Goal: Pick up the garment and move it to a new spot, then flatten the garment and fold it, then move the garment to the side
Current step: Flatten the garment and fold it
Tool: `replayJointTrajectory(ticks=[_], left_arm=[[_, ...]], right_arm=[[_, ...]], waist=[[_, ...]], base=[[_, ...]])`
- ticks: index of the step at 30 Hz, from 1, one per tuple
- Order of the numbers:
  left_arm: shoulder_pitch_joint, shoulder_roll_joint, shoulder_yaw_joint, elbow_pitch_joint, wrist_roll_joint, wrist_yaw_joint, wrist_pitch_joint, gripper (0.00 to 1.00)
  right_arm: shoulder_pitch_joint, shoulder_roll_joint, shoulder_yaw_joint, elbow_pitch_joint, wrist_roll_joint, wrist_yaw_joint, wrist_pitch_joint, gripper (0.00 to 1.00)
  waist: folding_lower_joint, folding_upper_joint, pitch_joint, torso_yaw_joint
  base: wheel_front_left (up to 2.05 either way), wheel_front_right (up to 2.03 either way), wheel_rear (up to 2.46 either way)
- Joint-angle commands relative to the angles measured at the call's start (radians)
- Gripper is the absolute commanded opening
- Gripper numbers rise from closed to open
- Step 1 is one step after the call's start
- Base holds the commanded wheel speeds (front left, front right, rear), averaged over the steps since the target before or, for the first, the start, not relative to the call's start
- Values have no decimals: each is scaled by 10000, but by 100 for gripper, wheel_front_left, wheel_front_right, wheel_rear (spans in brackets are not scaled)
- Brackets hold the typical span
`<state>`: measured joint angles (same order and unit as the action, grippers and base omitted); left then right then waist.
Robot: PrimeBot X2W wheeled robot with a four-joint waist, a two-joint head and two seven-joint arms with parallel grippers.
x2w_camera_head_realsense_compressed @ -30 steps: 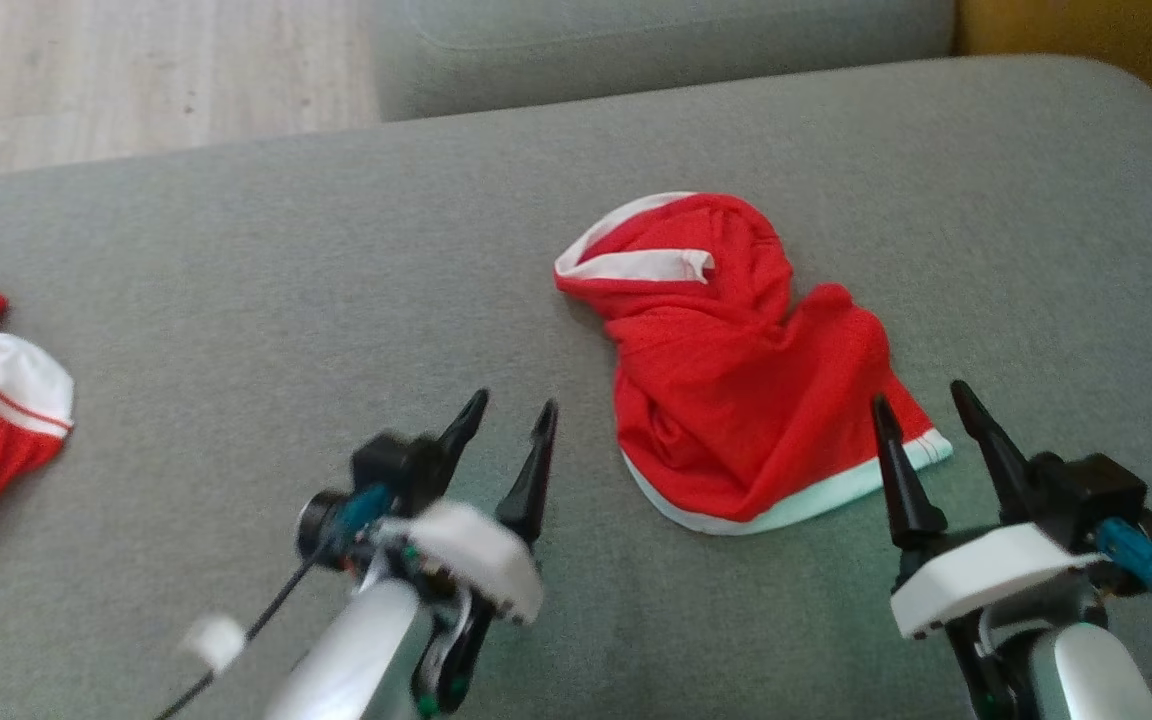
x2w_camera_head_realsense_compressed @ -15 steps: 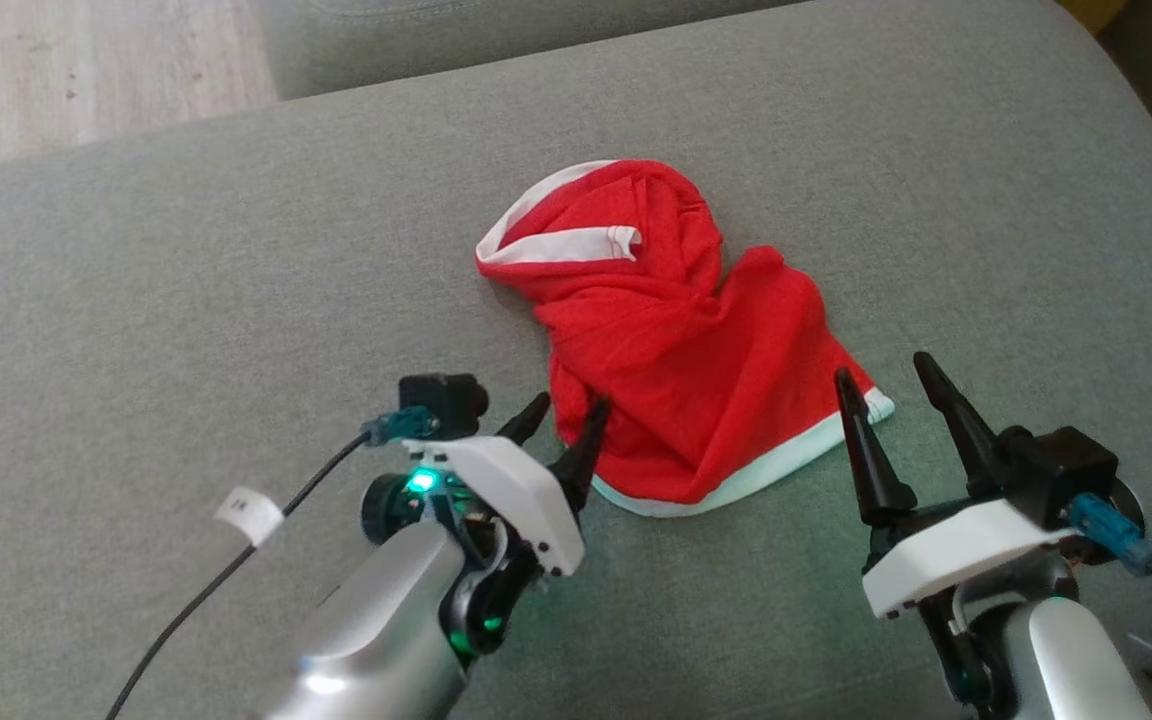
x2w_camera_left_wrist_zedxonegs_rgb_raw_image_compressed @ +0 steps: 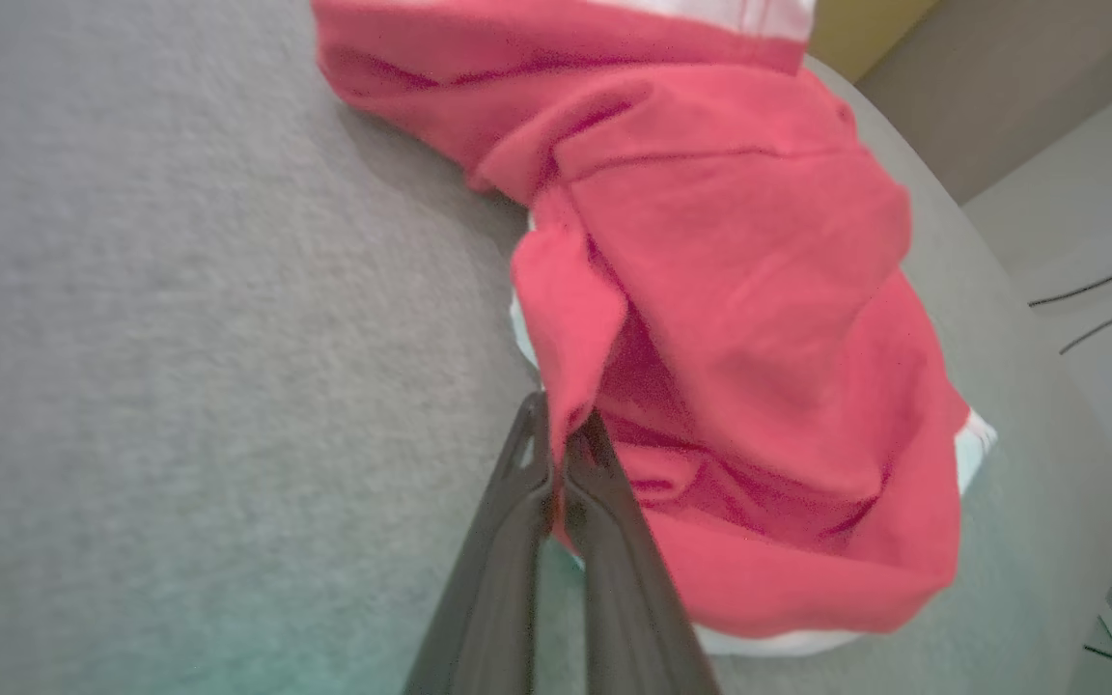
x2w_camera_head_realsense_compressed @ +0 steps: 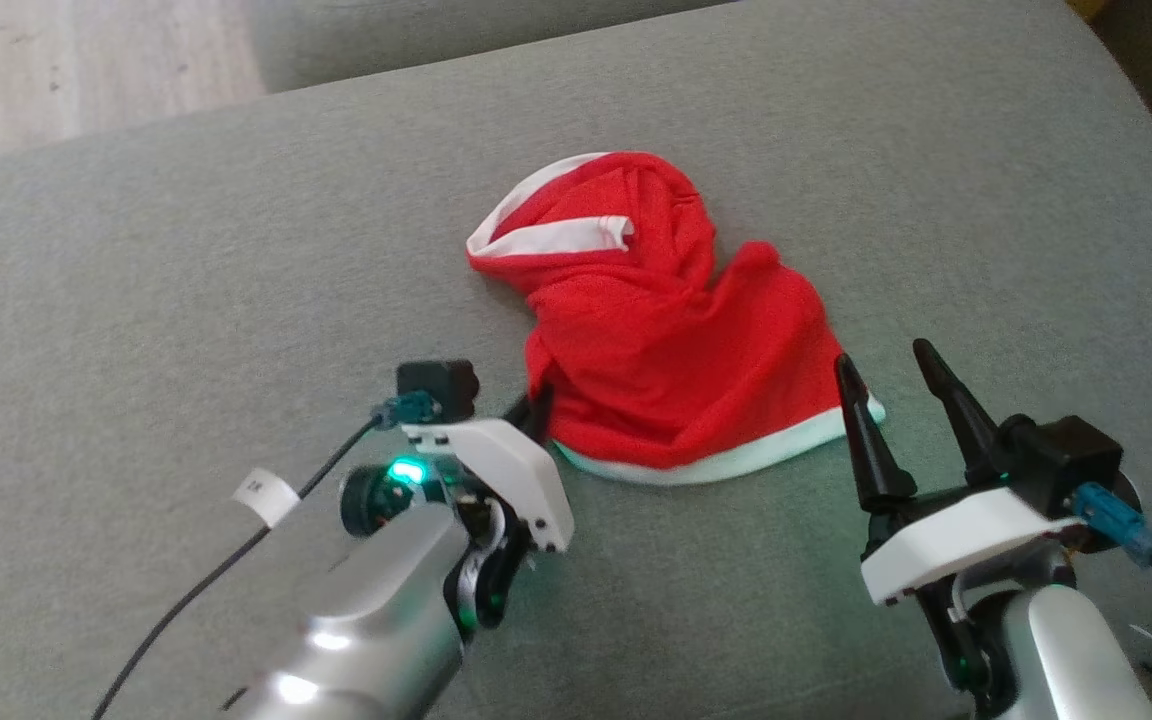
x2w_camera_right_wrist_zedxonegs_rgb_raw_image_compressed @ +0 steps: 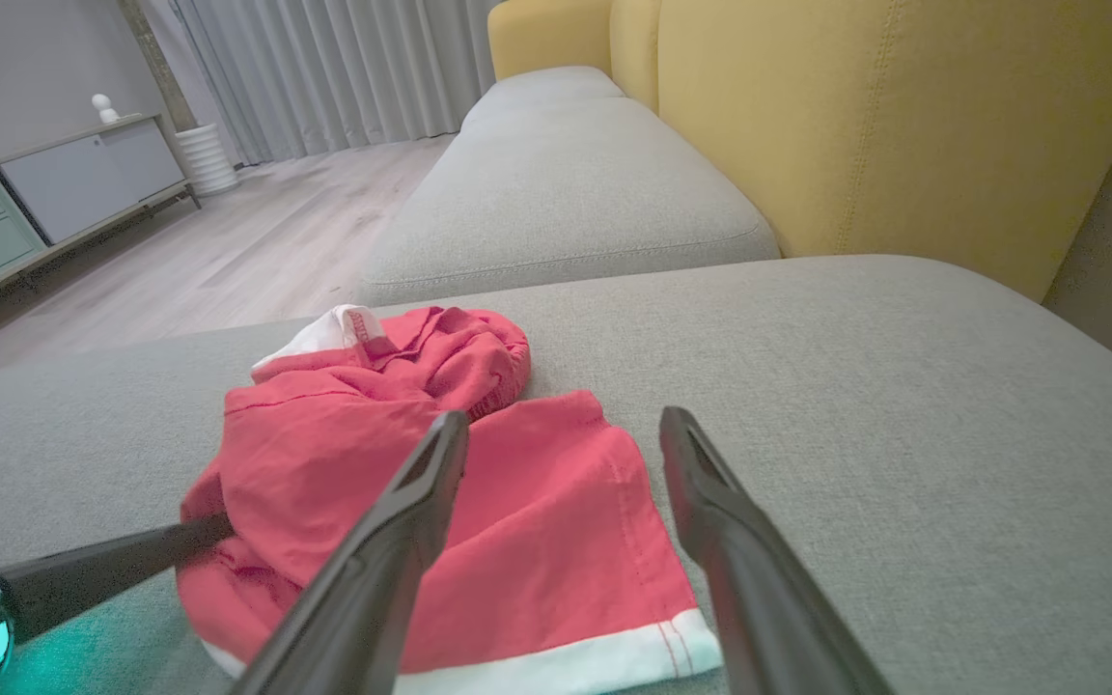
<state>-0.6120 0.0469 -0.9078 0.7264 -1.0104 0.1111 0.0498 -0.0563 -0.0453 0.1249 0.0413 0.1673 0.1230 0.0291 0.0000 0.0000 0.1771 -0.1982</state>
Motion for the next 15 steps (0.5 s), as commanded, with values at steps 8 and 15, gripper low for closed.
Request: replayJointTrajectory(ticks=[8,15], left_arm=[[-539,340,274,-462,604,733,-1626,0],[485,1058,-250,-1995,941,1320,-1354,0]], right_arm=[[-180,-49,-87,-502,27,77,-65,100],[-60,-49,-190,-609,43,77,25,100]], waist=[[0,0,-235,1397],[0,0,-420,2248]], base=[[0,0,0],[0,0,0]])
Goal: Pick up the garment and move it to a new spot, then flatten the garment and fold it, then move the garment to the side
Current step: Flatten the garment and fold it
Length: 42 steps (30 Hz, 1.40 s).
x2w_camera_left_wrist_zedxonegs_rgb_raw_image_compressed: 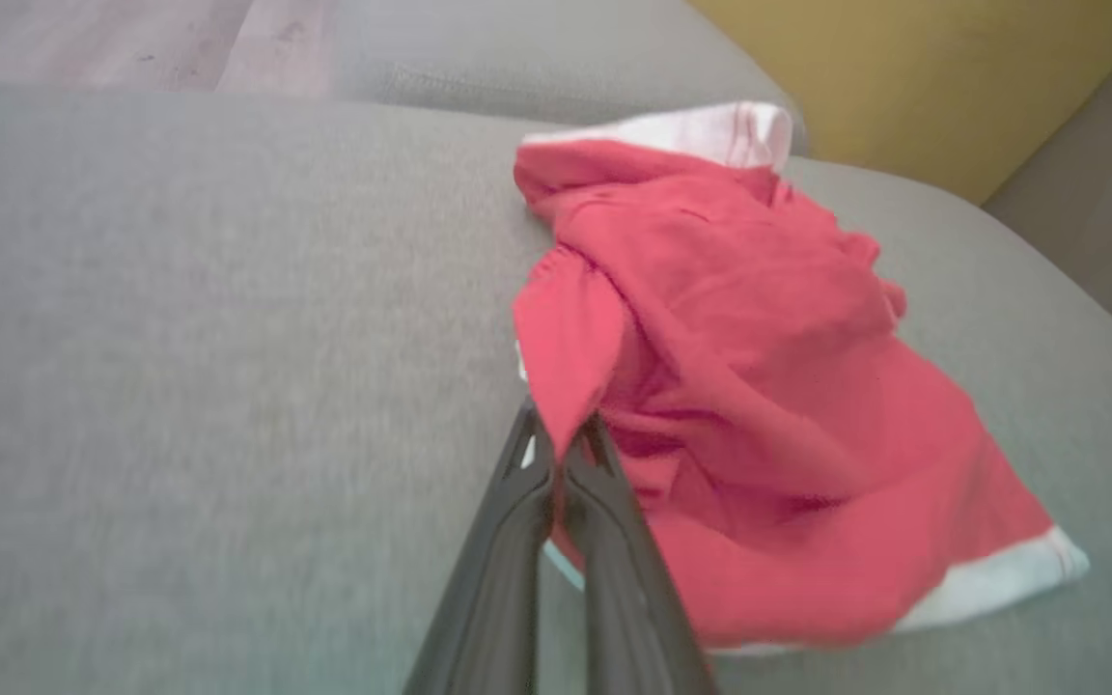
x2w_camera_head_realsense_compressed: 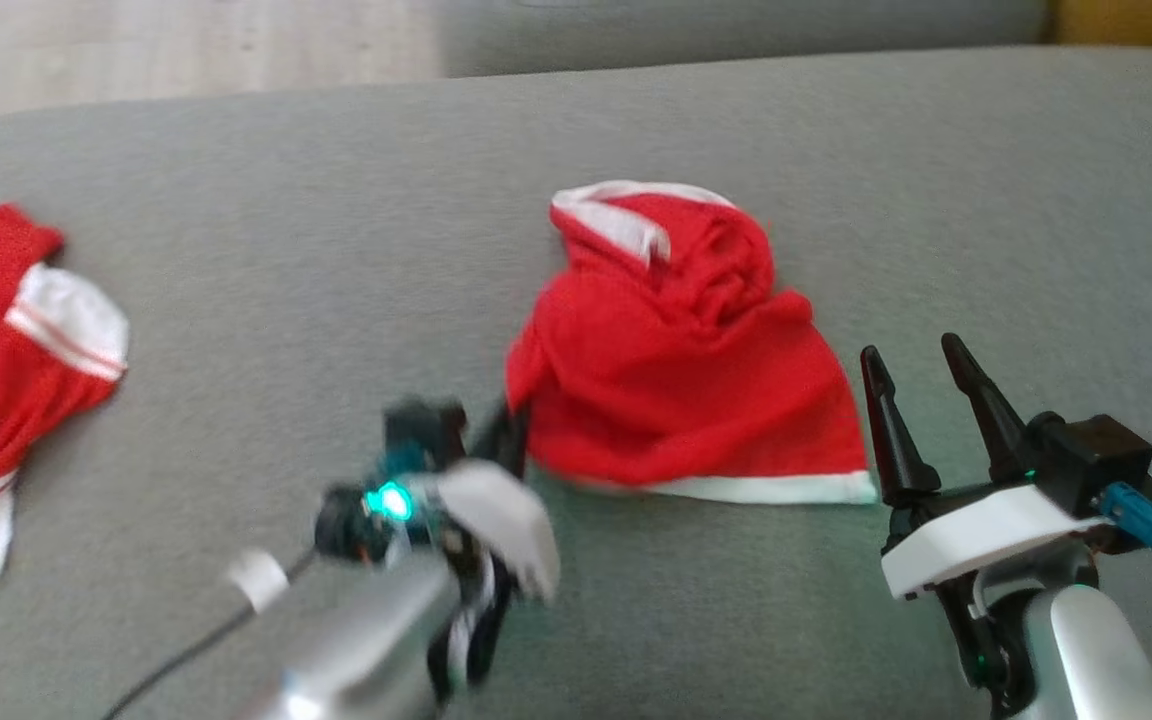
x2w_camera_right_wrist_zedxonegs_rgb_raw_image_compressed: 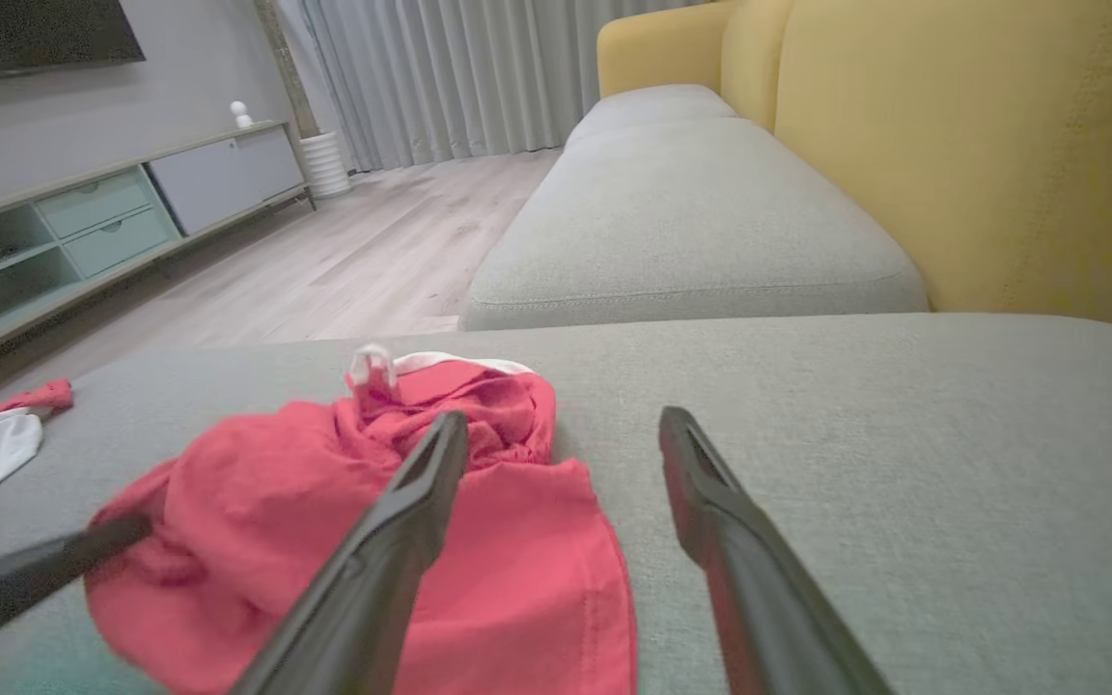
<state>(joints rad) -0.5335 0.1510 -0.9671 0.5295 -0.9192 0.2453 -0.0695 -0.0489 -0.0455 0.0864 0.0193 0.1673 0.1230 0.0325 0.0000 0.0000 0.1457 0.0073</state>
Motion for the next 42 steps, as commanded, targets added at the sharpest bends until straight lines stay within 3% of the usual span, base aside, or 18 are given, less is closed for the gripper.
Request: replayJointTrajectory(ticks=[1,4,9,10,11,12,17,24,26,32,38,42], left_arm=[[-113,131,154,-354,103,52,12,0],[320,385,-598,-1494,409,127,618,0],[383,436,-1729,-3092,962,-105,1330,0],[366,414,-1843,-3252,1017,-136,1393,25],[361,404,-1935,-3359,1043,-173,1461,92],[390,409,-1960,-3415,1002,-161,1540,100],[500,727,-1682,-3724,751,180,1779,100],[621,1657,-499,-5021,259,1197,1887,100],[560,1801,-225,-4975,139,1314,1891,100],[-91,1156,290,-3179,-465,836,1897,100],[-969,160,684,-1178,-1065,-20,1831,100],[-1347,-58,623,-136,-1067,20,2112,100]], right_arm=[[-127,-47,191,-399,44,77,2,100],[-90,-47,164,-418,63,77,34,100],[-102,-47,179,-418,98,77,78,100],[-114,-47,197,-421,108,77,84,100],[-128,-47,216,-422,124,77,89,100],[-141,-47,227,-416,140,77,93,100],[-89,-47,130,-402,169,77,84,100],[-33,-47,8,-459,158,77,115,100],[-42,-47,22,-491,158,77,120,100],[-212,-47,332,-540,179,77,148,100],[-404,-47,425,-537,154,77,157,100],[-468,-47,453,-519,174,77,138,100]], waist=[[0,0,-129,266],[0,0,-193,424],[0,0,-202,462],[0,0,-198,435],[0,0,-197,393],[0,0,-197,346],[0,0,-265,193],[0,0,-329,101],[0,0,-286,83],[0,0,-1,-189],[0,0,351,-605],[0,0,503,-793]], base=[[0,0,0],[0,0,0],[0,0,0],[0,0,0],[0,0,0],[0,0,0],[0,0,0],[0,0,0],[0,0,0],[0,0,0],[0,0,0],[0,0,0]])
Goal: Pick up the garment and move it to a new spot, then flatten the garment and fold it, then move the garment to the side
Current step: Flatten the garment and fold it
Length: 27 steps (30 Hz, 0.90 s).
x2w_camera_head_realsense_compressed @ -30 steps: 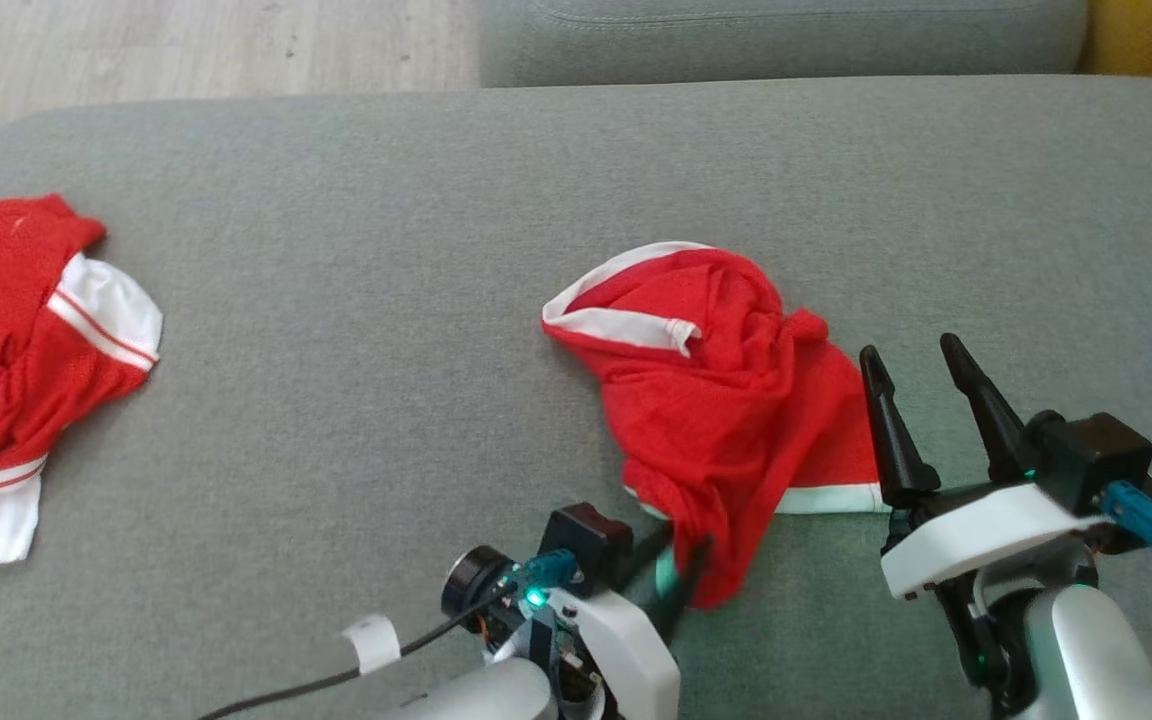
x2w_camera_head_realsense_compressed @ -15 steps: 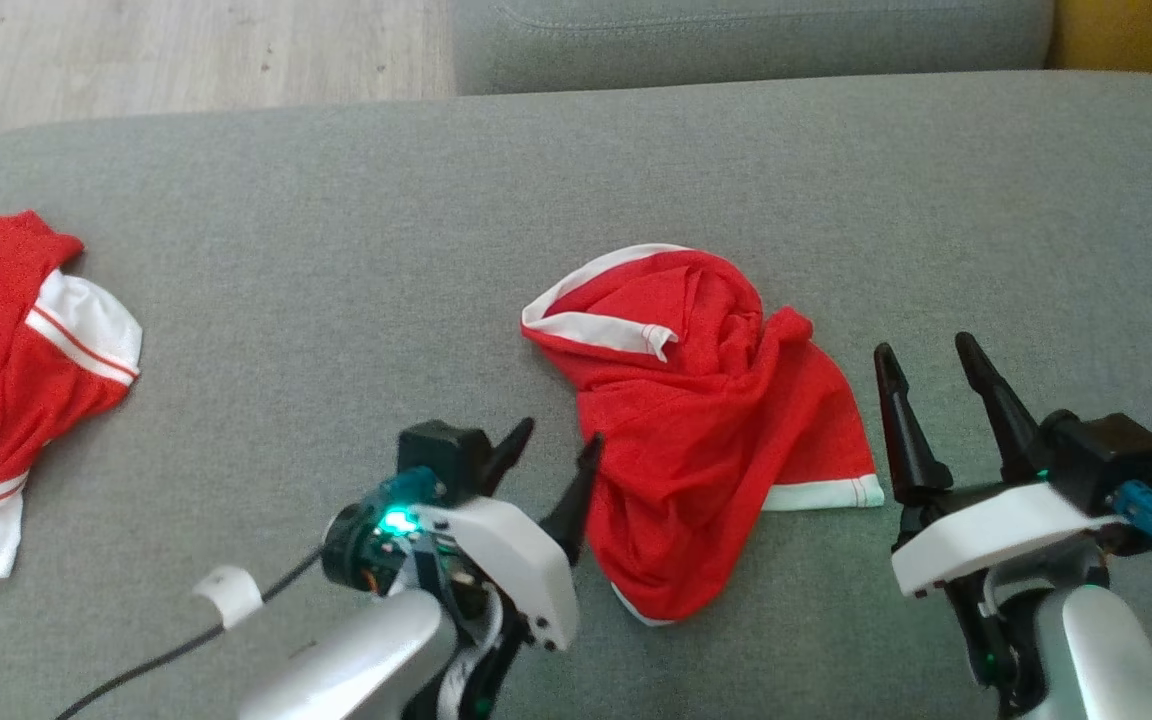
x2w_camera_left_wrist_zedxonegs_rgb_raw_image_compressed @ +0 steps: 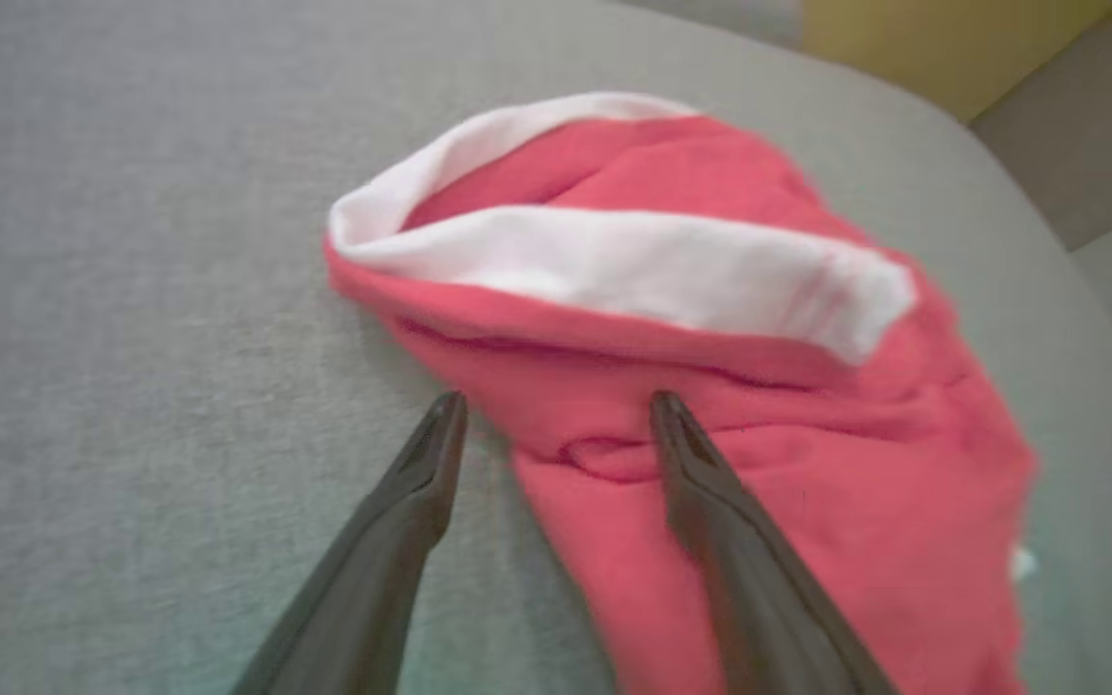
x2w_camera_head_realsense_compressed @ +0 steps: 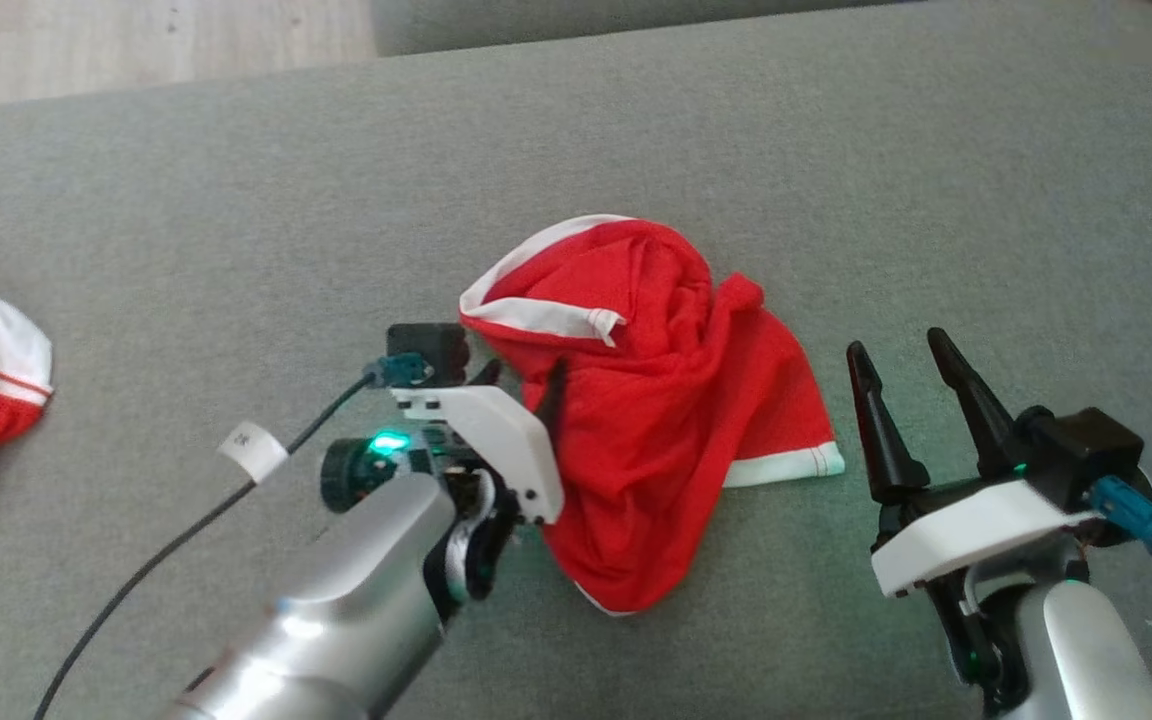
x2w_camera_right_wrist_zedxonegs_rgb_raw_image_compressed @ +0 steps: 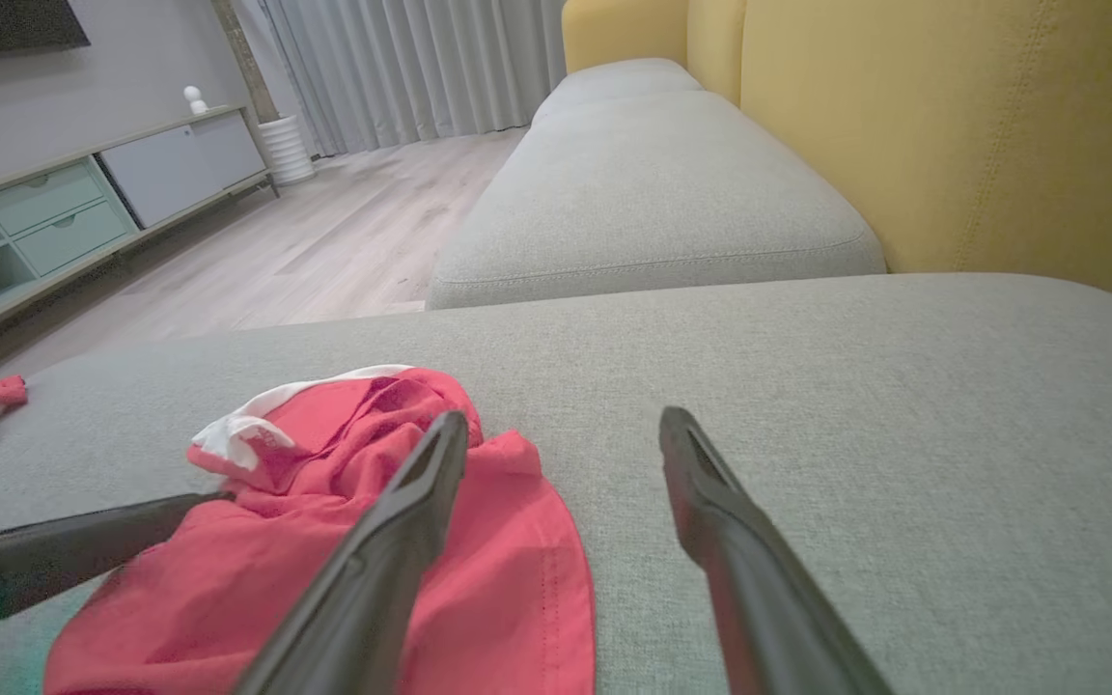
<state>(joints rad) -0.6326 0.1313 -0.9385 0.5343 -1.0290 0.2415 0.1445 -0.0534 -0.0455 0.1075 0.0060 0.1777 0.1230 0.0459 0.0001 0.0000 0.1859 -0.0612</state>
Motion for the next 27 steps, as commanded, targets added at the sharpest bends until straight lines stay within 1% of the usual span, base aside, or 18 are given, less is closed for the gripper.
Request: replayJointTrajectory(ticks=[1,3,5,6,7,8,11,14,18,21,24,25,27], left_arm=[[-444,80,341,119,8,122,72,100],[-605,-27,324,575,-19,170,226,100],[-699,-152,386,850,-152,75,290,100],[-758,-194,358,952,-166,-16,327,98],[-806,-239,364,1006,-208,-165,310,38],[-848,-290,405,1040,-271,-320,245,0],[-984,-449,452,1203,-469,-779,197,0],[-1180,-602,477,1425,-598,-1111,42,0],[-1515,-718,589,1402,-456,-1350,-990,0],[-1666,-749,649,991,-231,-1351,-1836,0],[-1687,-761,539,-16,39,-1280,-2323,0],[-1629,-717,374,-944,284,-1095,-2434,0],[-1553,-511,122,-1990,657,-754,-2410,0]], right_arm=[[-446,-47,246,-383,82,77,-9,100],[-485,-47,234,-372,109,77,-45,100],[-505,-47,204,-358,125,77,-77,100],[-512,-47,189,-353,134,77,-90,100],[-514,-47,171,-343,151,77,-100,100],[-515,-47,156,-331,174,77,-111,100],[-536,-47,141,-302,226,77,-132,100],[-582,-47,164,-284,252,77,-131,100],[-613,-47,142,-267,244,77,-125,100],[-562,-47,97,-265,231,77,-120,100],[-455,-47,-1,-288,217,77,-114,100],[-383,-47,-43,-304,204,77,-92,100],[-345,-47,-36,-326,207,77,-65,100]], waist=[[-1,0,146,-155],[-1,0,216,-221],[-1,0,263,-242],[-1,0,283,-244],[-1,0,297,-237],[-1,0,300,-227],[-1,0,286,-163],[-1,0,249,-94],[-1,0,179,61],[-1,0,75,229],[-1,0,-56,451],[-1,0,-156,589],[-1,0,-256,670]], base=[[0,0,0],[0,0,0],[0,0,0],[0,0,0],[0,0,0],[0,0,0],[0,0,0],[0,0,0],[0,0,0],[0,0,0],[0,0,0],[0,0,0],[0,0,0]])
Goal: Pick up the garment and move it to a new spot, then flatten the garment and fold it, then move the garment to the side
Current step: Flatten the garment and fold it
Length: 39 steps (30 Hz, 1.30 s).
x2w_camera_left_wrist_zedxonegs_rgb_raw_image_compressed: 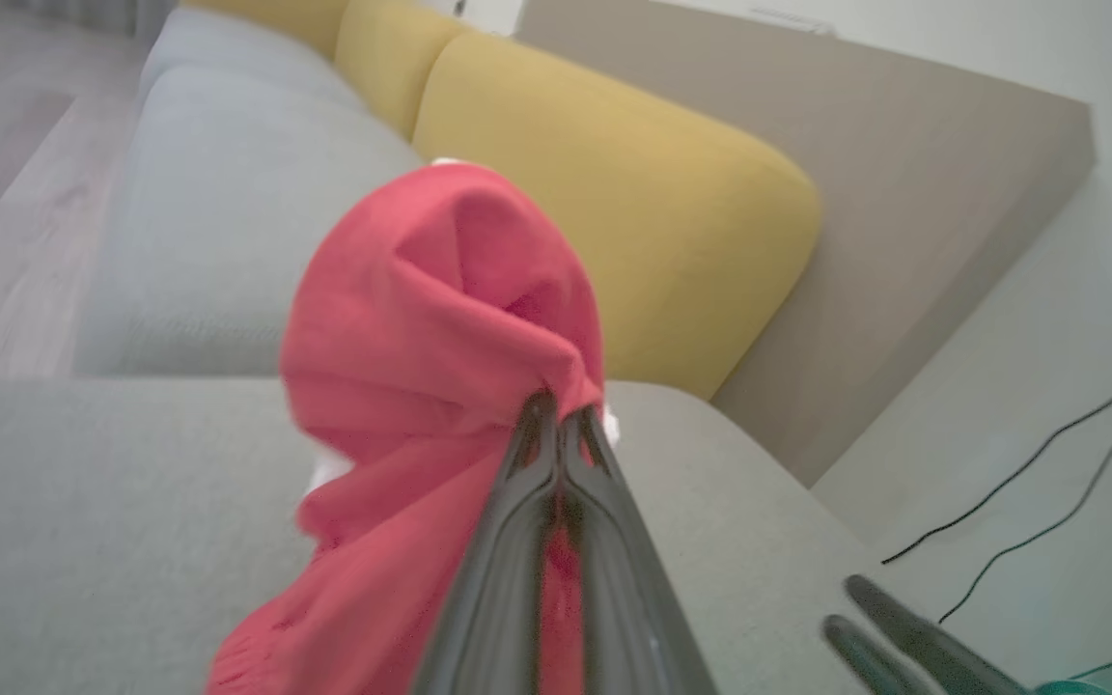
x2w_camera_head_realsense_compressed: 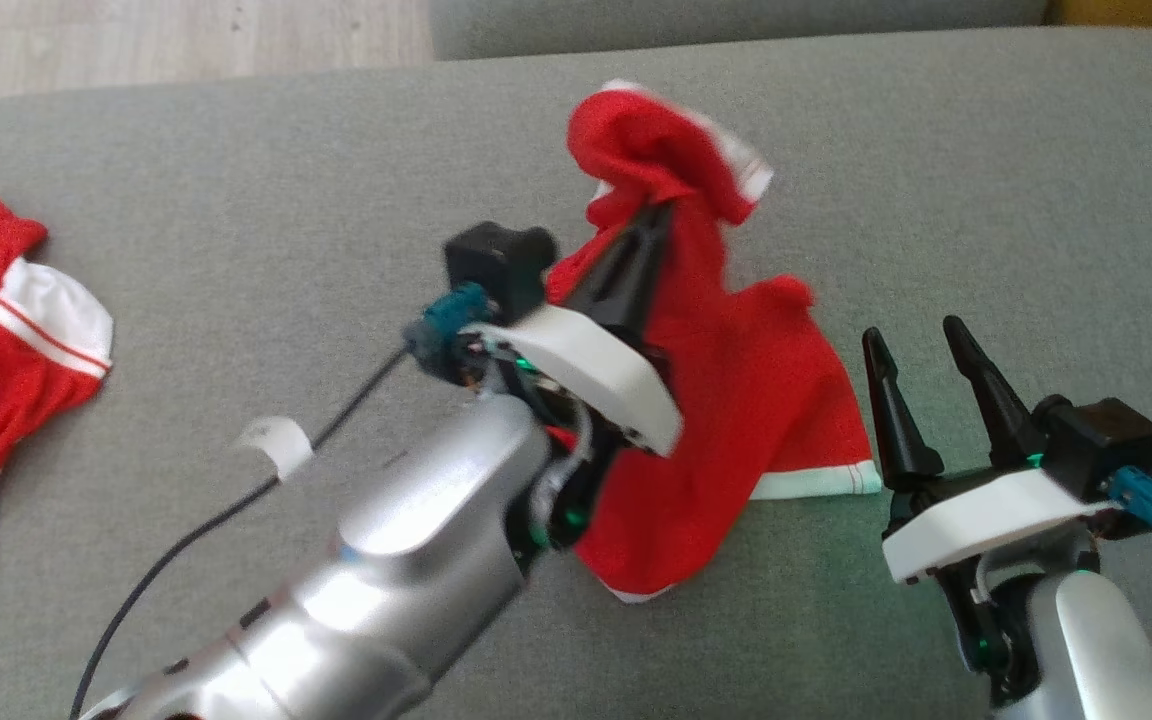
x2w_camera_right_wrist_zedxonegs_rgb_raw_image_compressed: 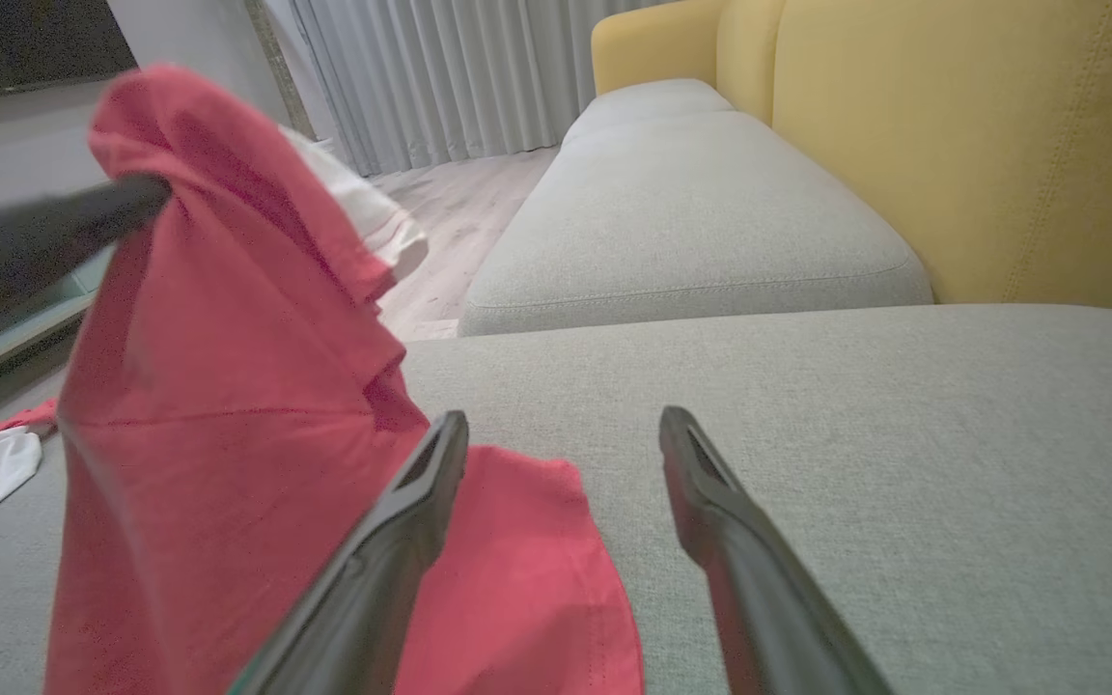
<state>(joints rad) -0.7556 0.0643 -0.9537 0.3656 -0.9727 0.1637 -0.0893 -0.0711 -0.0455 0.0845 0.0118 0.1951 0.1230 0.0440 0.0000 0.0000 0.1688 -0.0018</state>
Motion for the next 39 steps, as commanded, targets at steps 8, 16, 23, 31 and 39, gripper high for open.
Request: replayJointTrajectory(ticks=[8,16,23,31,39], left_arm=[[152,1293,-459,-3823,1196,1875,863,0],[150,1712,261,-2098,983,2272,711,0],[-650,1536,1082,1042,940,1926,-430,0],[-1308,1246,1658,3379,836,1021,-1456,94],[-692,606,2109,3937,465,-479,-1705,100]], right_arm=[[-96,-47,156,-484,46,77,34,100],[-249,-47,346,-520,95,77,34,100],[-475,-47,569,-432,158,77,-50,100],[-600,-47,567,-329,150,77,-115,100],[-584,-47,496,-262,118,77,0,100]], waist=[[0,0,-206,135],[0,0,85,-304],[0,0,441,-922],[0,0,619,-1092],[0,0,271,-524]], base=[[0,0,0],[0,0,0],[0,0,0],[0,0,0],[0,0,0]])
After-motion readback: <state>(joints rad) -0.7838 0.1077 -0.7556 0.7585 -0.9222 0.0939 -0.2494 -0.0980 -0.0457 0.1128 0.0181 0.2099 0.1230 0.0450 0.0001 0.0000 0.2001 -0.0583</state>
